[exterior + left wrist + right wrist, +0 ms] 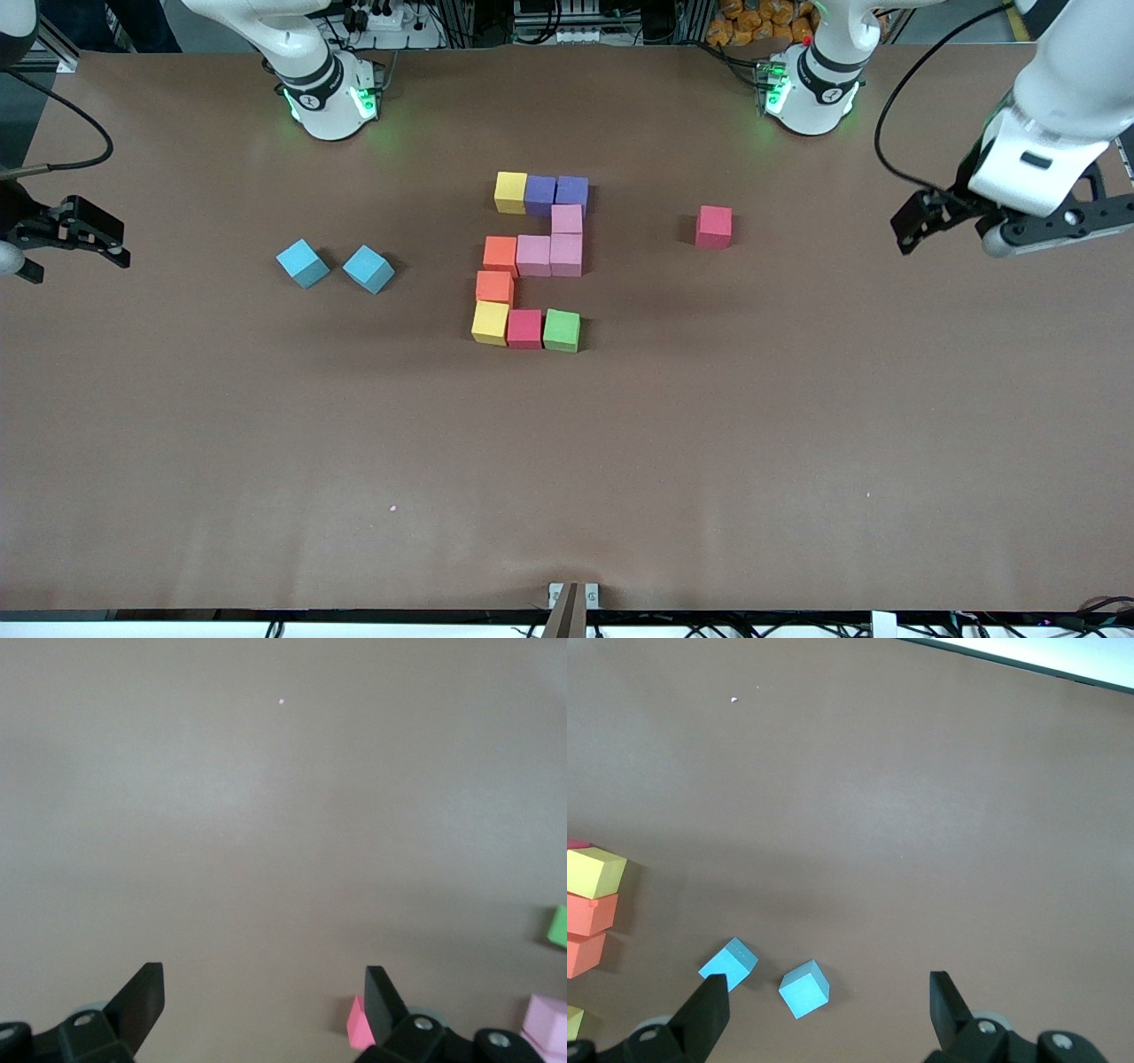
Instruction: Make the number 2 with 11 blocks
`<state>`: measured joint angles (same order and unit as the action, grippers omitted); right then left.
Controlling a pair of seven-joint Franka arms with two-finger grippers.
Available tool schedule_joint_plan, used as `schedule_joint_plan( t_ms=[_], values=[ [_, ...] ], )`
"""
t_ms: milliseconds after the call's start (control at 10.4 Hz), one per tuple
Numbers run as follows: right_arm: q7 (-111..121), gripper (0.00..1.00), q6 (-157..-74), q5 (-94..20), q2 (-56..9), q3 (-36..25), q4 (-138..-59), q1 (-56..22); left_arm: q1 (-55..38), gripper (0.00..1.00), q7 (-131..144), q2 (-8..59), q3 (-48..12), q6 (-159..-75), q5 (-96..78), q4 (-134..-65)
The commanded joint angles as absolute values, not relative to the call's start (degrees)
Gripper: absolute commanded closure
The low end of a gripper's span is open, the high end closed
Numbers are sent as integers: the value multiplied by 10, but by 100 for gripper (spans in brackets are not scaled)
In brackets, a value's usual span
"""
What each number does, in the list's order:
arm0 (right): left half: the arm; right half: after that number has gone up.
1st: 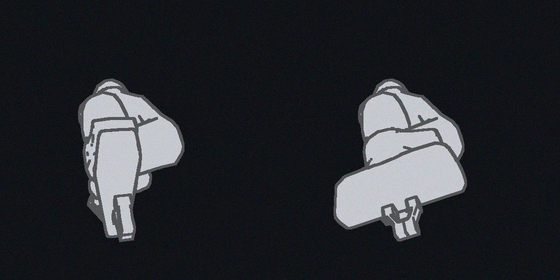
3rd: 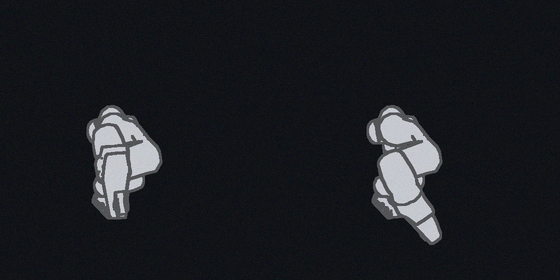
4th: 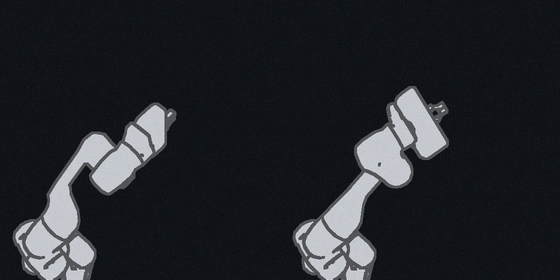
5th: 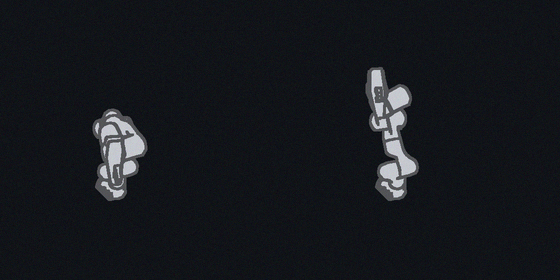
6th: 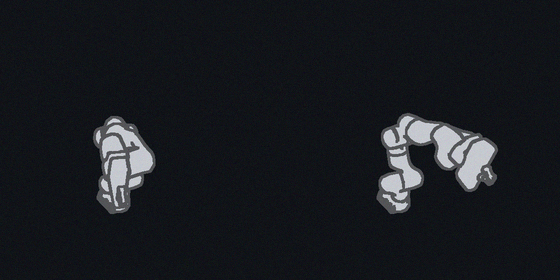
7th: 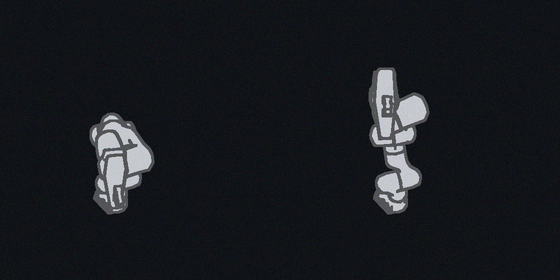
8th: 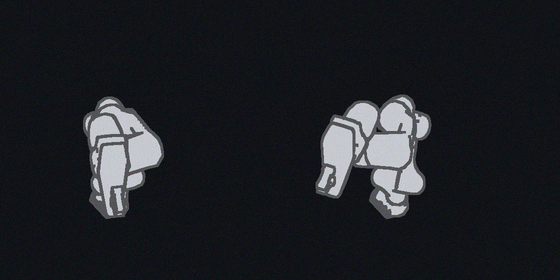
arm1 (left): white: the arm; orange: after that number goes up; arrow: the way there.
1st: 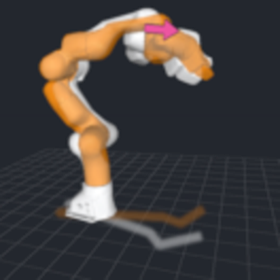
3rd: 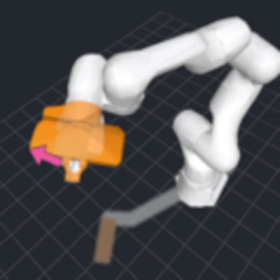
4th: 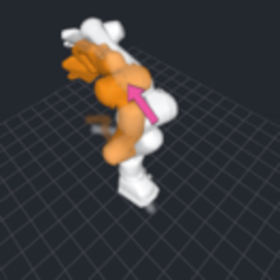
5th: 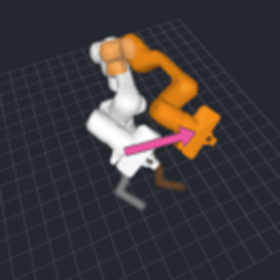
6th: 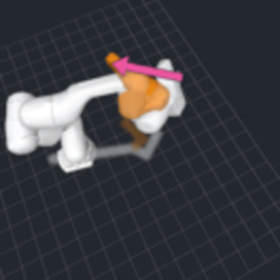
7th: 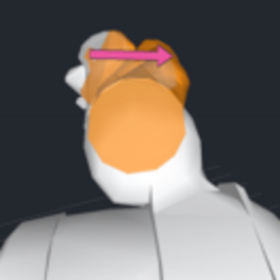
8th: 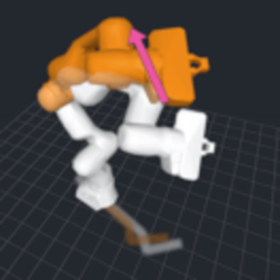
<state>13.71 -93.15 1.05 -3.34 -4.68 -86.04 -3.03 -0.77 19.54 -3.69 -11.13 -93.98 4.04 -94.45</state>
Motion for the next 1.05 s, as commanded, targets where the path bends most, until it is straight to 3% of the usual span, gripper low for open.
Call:
schedule_joint_plan(
  t_ms=[0,958],
  values=[
    [142,0,-929,11,-37,-48,-849,-32,-5,0,133,-37,-106,-890,17,-904],
    [142,0,-929,9,-37,-48,-849,-32,-25,0,39,-34,-74,-885,-34,-903]
  ],
)
